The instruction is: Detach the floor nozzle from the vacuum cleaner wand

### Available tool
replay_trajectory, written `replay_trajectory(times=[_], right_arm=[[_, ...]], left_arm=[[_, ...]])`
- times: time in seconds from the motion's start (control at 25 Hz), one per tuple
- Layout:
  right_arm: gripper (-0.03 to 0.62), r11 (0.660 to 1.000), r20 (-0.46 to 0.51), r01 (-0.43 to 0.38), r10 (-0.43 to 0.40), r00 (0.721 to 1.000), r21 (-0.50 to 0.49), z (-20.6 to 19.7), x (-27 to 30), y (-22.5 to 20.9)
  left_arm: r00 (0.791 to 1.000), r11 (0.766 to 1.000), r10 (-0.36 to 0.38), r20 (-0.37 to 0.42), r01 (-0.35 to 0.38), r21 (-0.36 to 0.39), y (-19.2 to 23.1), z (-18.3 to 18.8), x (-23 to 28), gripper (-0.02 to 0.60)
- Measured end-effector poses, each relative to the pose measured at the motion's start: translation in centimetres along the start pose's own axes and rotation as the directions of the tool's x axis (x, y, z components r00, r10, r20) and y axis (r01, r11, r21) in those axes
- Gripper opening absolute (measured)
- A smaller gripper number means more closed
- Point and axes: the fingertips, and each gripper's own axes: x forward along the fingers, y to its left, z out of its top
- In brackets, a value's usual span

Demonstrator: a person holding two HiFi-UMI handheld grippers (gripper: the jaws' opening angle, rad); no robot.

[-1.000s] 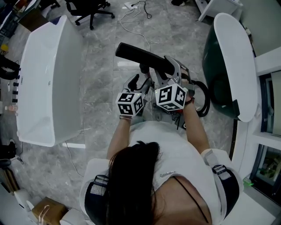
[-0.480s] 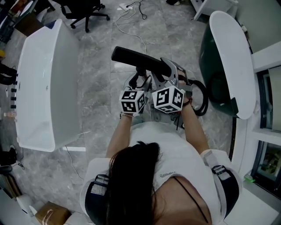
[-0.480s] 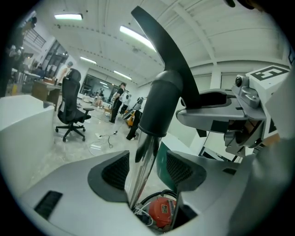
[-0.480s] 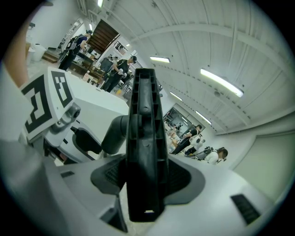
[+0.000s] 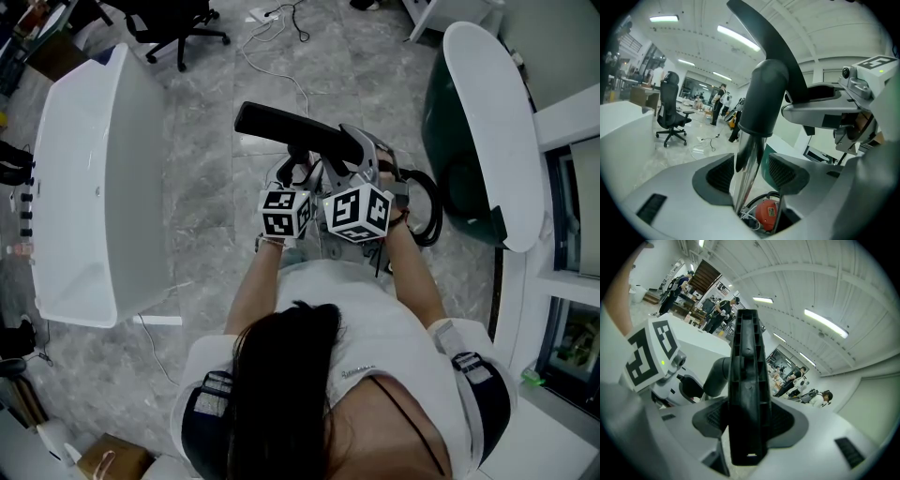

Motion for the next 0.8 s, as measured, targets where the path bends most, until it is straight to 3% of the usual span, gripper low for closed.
replay_trajectory(times=[0.16,0.8], right_arm=[[0.235,1.000,0.000,-0.001,0.001,1.000,-0.002,-0.05,-0.05,-0.01],[0.235,1.000,0.002,0.007,-0.007,1.000,-0.012,0.06,0.36,-0.02]], left_arm=[[0.999,0.999,0.037,-0.029,-0.036,0.022,0.47,-0.32,0.21,0.163],[1.000,1.000,0.015,-0.008,-0.015,0.004,0.77,-0.22,0.41,0.162]])
